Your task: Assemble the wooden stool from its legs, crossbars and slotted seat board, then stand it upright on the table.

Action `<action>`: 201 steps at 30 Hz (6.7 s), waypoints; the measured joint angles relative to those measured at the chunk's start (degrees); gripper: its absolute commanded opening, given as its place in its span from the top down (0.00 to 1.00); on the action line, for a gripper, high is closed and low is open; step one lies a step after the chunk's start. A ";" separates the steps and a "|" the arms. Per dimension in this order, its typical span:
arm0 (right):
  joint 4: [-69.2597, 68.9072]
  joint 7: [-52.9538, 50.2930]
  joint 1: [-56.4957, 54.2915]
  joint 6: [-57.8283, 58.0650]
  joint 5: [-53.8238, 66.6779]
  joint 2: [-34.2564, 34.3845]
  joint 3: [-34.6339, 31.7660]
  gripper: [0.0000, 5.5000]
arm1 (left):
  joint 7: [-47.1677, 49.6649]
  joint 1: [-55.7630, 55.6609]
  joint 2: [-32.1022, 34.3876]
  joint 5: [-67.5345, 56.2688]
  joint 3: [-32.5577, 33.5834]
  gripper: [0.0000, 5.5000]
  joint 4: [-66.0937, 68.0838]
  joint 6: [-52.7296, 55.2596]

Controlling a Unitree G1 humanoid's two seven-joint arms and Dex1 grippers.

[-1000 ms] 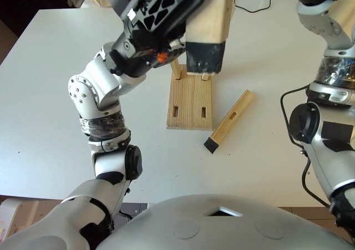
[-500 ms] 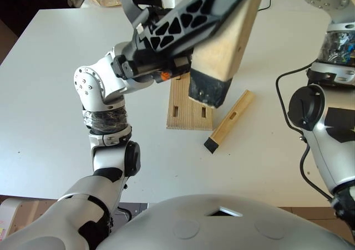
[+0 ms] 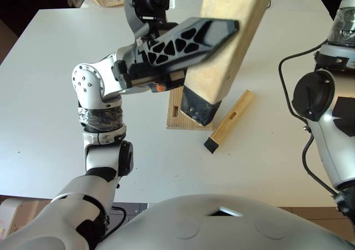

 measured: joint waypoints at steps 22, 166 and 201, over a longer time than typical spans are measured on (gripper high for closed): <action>-5.05 0.64 4.95 -5.02 -10.50 -2.78 -2.59 0.63 | 19.70 0.91 -2.63 -0.89 4.64 0.62 -2.61 -8.44; -35.30 3.02 68.66 -52.59 -83.80 -14.24 38.96 0.33 | 35.40 30.74 -11.10 62.28 17.14 0.62 -3.11 -52.99; -54.69 -39.76 84.80 -23.61 -89.28 1.86 26.43 0.33 | 35.29 32.53 -13.00 62.97 17.23 0.62 -3.62 -52.17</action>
